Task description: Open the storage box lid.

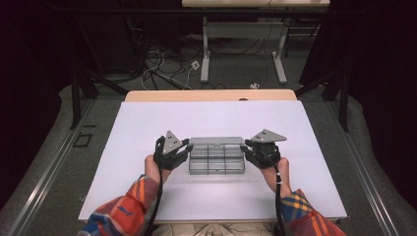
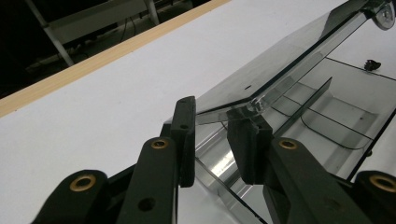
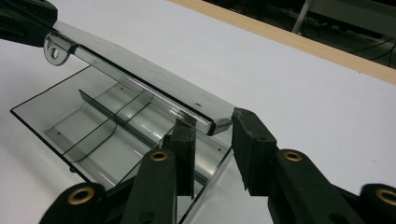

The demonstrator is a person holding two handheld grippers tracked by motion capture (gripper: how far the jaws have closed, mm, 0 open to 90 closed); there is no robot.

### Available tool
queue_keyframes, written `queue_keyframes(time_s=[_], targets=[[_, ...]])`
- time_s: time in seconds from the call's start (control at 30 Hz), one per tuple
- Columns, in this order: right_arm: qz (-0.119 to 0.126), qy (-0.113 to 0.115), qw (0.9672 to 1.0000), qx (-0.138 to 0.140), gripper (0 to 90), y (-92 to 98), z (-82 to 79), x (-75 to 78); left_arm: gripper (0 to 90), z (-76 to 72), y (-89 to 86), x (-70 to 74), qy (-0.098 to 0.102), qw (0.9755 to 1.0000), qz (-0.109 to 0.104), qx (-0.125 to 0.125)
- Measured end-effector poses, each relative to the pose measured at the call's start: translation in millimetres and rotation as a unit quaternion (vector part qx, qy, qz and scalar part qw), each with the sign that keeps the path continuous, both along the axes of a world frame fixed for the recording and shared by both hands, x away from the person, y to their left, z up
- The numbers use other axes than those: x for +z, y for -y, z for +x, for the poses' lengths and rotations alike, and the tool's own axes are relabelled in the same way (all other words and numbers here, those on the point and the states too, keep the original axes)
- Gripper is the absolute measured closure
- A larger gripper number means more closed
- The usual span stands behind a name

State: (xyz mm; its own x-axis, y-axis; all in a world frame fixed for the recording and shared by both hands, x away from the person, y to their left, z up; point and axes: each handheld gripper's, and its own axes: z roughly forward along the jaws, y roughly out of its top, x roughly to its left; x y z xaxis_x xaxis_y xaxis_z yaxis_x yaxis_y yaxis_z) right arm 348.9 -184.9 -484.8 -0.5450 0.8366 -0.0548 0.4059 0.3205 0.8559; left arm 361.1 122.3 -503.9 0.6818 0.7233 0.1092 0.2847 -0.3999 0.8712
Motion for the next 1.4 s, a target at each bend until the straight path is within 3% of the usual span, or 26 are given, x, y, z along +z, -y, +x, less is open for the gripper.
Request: queue_keyframes(time_s=[0.27, 1.03, 1.4], targets=[[-0.003, -0.008, 1.0, 0.001, 71.4, 0.8, 6.0, 3.3, 73.8, 6.7, -0.5, -0.4, -0.012, 0.9999, -0.004, 0.004], [0.002, -0.032, 0.9993, -0.02, 79.4, 1.3, 33.3, -6.4, 78.2, 27.5, -2.2, -4.3, -0.04, 0.9988, -0.022, 0.016], [-0.001, -0.048, 0.9985, -0.026, 80.6, 1.1, 44.5, -12.3, 78.3, 35.4, -0.5, -8.0, -0.05, 0.9985, -0.013, 0.02]])
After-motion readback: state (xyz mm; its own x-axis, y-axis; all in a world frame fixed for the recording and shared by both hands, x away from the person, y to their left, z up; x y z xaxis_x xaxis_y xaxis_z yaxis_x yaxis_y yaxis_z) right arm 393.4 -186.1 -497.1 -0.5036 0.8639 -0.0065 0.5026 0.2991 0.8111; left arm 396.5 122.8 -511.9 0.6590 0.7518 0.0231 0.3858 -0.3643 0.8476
